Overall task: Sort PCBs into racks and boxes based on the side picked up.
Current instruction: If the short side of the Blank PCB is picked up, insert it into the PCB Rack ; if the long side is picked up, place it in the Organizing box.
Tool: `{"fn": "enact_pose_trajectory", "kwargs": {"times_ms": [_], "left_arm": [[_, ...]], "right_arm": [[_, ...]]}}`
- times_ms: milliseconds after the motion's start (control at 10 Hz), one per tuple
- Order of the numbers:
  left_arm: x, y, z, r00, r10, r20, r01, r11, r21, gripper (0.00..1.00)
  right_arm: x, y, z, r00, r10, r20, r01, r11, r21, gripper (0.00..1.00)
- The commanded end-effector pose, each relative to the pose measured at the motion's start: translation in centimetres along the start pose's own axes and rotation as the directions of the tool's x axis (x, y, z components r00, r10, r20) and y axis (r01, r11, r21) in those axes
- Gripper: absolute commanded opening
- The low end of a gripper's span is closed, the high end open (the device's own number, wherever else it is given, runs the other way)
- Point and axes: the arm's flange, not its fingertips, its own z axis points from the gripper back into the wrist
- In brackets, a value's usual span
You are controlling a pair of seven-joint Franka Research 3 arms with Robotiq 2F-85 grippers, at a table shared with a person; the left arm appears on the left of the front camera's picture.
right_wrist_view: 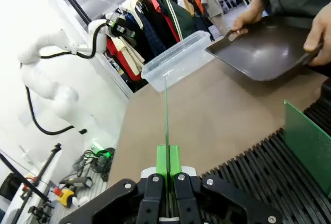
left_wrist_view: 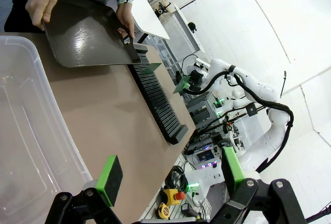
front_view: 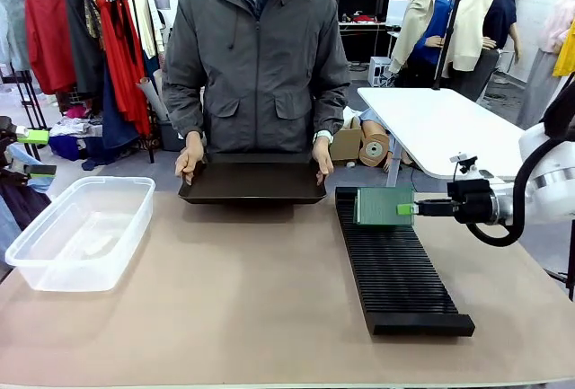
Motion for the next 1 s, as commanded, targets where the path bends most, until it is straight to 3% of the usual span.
{"fn": "enact_pose_trajectory", "kwargs": {"times_ms": [0,400,900], "left_arm": [[-0.1,-0.2,0.1,1.0,-0.001,-0.002,0.001,1.0,-0.008,1.0],[-0.1,-0.2,0.1,1.0,-0.001,-0.002,0.001,1.0,-0.008,1.0],[-0.1,-0.2,0.1,1.0,-0.001,-0.002,0.001,1.0,-0.008,1.0]], "right_arm": [[-1.3,-0.2,0.1,0.998,0.062,-0.001,-0.062,0.997,-0.038,0.0],[-3.2,-0.7,1.7,0.985,0.167,-0.035,-0.17,0.981,-0.091,0.0],[-5.6,-1.2,1.5,0.976,0.217,-0.031,-0.22,0.968,-0.118,0.0]]}}
